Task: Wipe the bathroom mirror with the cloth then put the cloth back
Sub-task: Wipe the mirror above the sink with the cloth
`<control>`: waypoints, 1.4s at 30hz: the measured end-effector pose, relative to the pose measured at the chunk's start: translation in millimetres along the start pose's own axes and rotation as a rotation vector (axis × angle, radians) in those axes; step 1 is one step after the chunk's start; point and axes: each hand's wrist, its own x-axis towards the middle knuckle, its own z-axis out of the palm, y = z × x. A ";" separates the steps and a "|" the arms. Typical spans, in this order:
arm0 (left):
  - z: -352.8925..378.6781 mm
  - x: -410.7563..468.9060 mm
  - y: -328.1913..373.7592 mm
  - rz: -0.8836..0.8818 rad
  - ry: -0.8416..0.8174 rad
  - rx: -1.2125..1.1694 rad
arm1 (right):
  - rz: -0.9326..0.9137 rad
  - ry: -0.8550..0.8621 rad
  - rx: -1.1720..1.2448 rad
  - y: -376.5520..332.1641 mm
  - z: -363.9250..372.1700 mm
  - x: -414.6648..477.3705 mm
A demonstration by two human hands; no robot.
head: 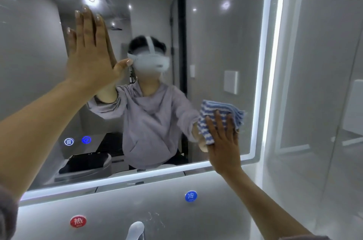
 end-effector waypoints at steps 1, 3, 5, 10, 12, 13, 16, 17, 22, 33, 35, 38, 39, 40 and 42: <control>-0.4 0.2 0.7 -0.001 -0.002 -0.005 | 0.056 -0.011 0.007 8.1 -1.7 -1.8; -1.4 0.2 1.8 -0.002 -0.004 -0.015 | 0.182 -0.020 0.038 18.5 -4.7 -3.1; -2.3 -0.2 3.0 0.000 0.000 -0.027 | 0.266 0.014 0.067 18.7 -4.3 -2.6; -5.0 -1.0 5.0 -0.001 -0.023 -0.041 | 0.505 0.140 0.218 -27.2 3.3 6.9; -5.5 -1.1 5.9 0.003 -0.018 -0.051 | 0.434 0.114 0.230 -52.7 5.6 3.8; -5.1 -1.1 5.9 0.005 -0.013 -0.051 | 0.338 0.092 0.212 -65.7 7.9 -1.5; -4.8 -0.8 5.8 -0.003 -0.012 -0.033 | 0.085 0.022 0.209 -106.1 14.6 -17.5; -5.1 -0.4 6.1 -0.005 -0.017 -0.026 | 0.041 -0.008 0.221 -119.2 16.3 -21.5; -7.8 -0.6 7.2 -0.014 -0.042 -0.004 | -0.088 -0.147 0.207 -160.5 18.7 -32.2; -11.4 -1.5 6.8 -0.005 -0.065 -0.012 | -0.167 -0.123 0.205 -125.3 23.6 -36.7; -10.1 -1.8 6.2 0.001 -0.054 -0.016 | -0.162 -0.082 0.181 -101.9 22.3 -40.1; -7.1 -1.7 5.4 0.010 -0.032 -0.014 | -0.192 -0.061 0.074 -56.9 19.0 -47.4; -6.0 -1.5 5.0 0.009 -0.029 -0.015 | -0.175 -0.060 0.049 -41.1 17.9 -50.3; -4.9 -1.2 4.4 0.006 -0.026 -0.014 | -0.146 -0.062 0.034 -26.0 17.0 -53.2; -3.2 -1.0 2.7 0.004 -0.024 -0.013 | -0.080 -0.077 0.010 0.1 14.4 -58.5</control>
